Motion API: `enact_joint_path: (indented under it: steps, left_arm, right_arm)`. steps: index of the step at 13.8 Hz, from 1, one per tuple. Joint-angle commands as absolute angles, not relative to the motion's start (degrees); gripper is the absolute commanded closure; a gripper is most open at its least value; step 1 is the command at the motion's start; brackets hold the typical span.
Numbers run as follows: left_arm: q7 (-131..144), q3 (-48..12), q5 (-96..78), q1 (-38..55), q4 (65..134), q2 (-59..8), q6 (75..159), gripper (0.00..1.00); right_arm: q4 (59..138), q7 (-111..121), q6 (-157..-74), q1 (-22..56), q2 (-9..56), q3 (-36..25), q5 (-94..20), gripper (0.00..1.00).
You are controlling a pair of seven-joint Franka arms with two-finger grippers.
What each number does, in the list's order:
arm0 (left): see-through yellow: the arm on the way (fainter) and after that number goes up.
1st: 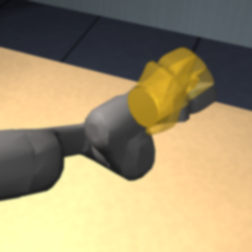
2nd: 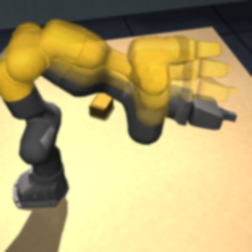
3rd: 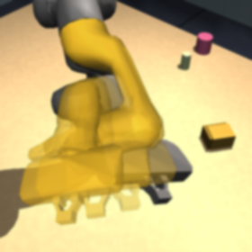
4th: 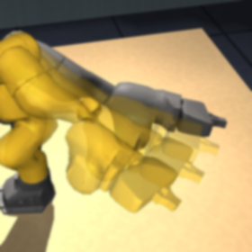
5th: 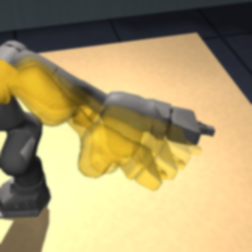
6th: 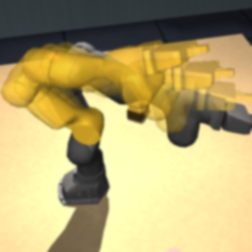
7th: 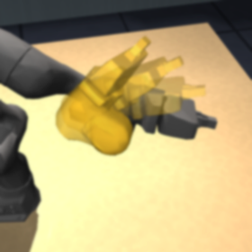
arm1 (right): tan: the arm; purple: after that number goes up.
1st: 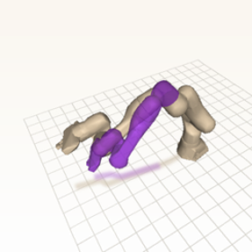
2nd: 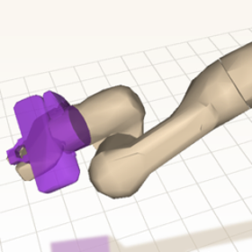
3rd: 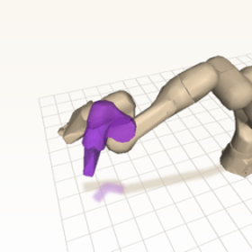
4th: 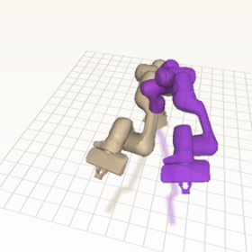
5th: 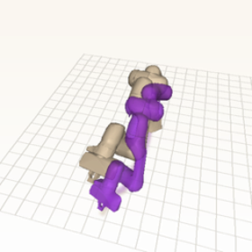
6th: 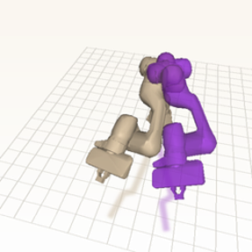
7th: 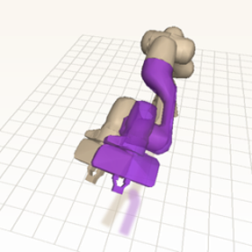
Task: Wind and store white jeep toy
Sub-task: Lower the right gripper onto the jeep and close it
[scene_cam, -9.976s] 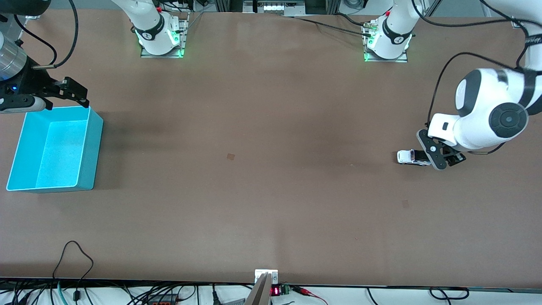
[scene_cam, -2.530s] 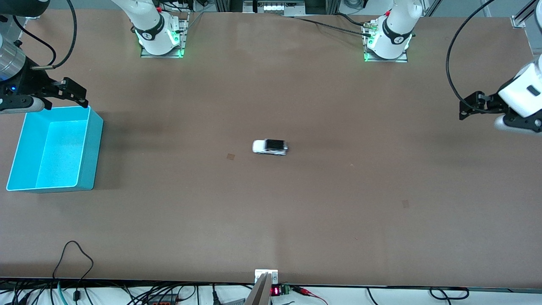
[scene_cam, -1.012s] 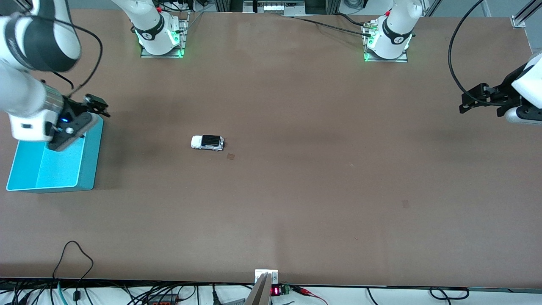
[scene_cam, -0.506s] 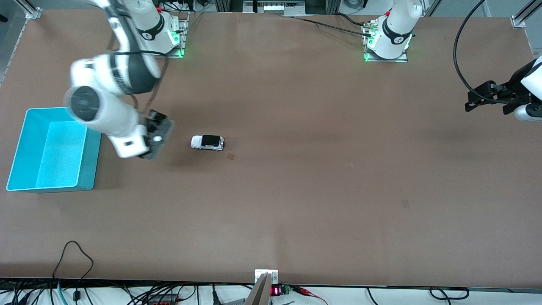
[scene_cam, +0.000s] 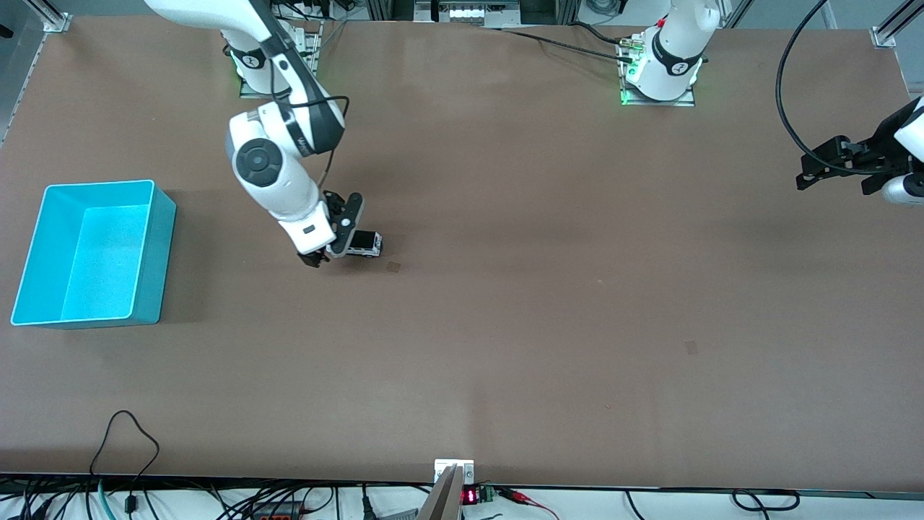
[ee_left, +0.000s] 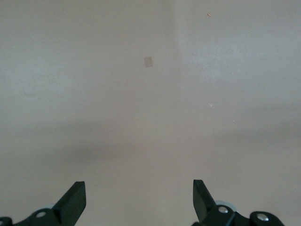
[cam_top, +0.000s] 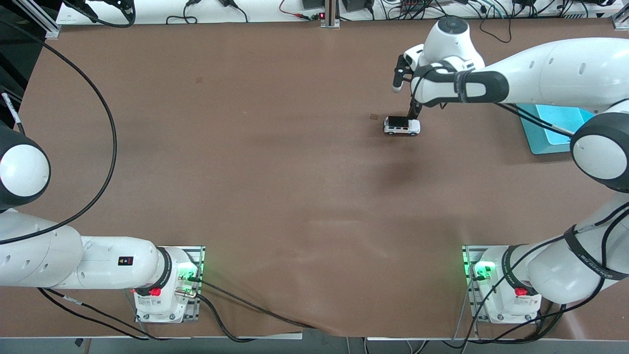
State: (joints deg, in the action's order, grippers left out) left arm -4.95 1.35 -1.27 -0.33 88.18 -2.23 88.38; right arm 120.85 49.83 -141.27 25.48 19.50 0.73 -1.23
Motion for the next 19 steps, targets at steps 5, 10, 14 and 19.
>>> enact_joint_path:
  steps: [5,10,14,19]
  left_arm:
    - [-4.57,1.23,-1.41,-0.62,86.31,-3.08,87.28,0.00]
    - [-4.66,1.23,-1.41,-0.62,86.31,-3.08,87.28,0.00]
    - [-4.57,1.23,-1.41,-0.62,86.31,-3.08,87.19,0.00]
    - [-4.75,1.23,-1.32,-0.62,86.31,-3.08,87.19,0.00]
  right_arm:
    - [121.82,51.50,-150.37,28.30,25.39,0.09,-1.67,0.00]
    - [121.90,51.76,-151.79,29.09,26.28,0.09,-1.50,0.15]
    - [121.90,52.48,-152.05,29.62,25.75,0.09,-1.49,1.00]
    - [117.96,48.36,-141.28,27.25,20.67,-1.14,-1.58,1.00]
